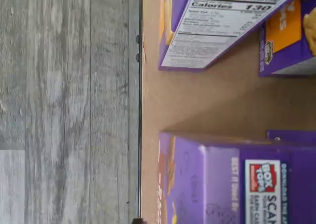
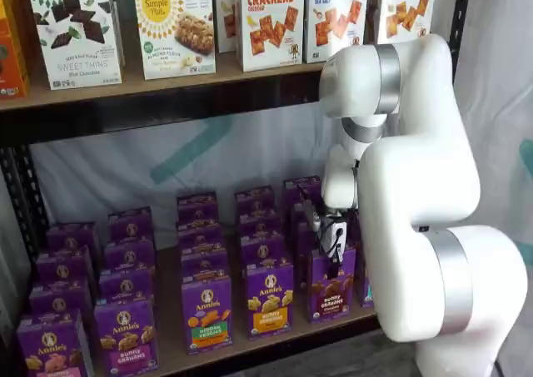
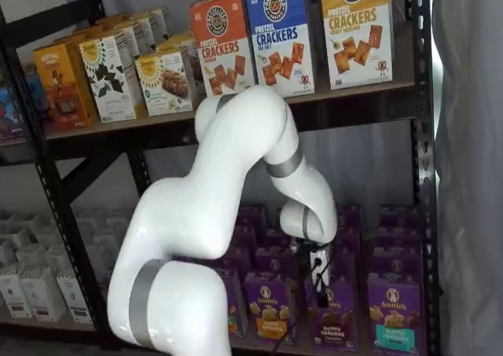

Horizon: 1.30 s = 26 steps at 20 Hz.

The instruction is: Pick up the purple box with a brown patch in the center, on the bottom shelf, the fifth box from the left

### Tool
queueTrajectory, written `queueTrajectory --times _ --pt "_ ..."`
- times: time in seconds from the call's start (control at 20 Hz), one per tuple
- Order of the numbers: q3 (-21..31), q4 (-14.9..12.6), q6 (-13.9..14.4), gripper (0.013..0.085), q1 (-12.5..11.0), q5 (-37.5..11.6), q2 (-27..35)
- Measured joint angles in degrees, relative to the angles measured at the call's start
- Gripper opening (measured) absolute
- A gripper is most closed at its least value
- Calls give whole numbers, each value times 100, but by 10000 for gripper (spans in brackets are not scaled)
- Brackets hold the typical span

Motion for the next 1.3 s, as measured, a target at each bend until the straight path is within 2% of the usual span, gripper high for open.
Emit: queueTrajectory --times 0.05,0.2,0.25,0.55,0.6,0.75,0.85,1.2,1.3 --pt "7 -11 9 730 -2 -6 -3" --pt "33 -48 38 690 -5 -17 -17" --pt "43 -52 40 650 -6 -21 -22" --pt "98 -89 80 650 0 -43 -56" --pt "111 -102 95 610 4 -55 -62" --pt "134 -130 128 570 13 -81 -72" --pt "151 -137 141 490 21 -100 -80" --pt "194 -204 218 490 36 -124 -111" --pt "219 -206 223 410 39 -149 -125"
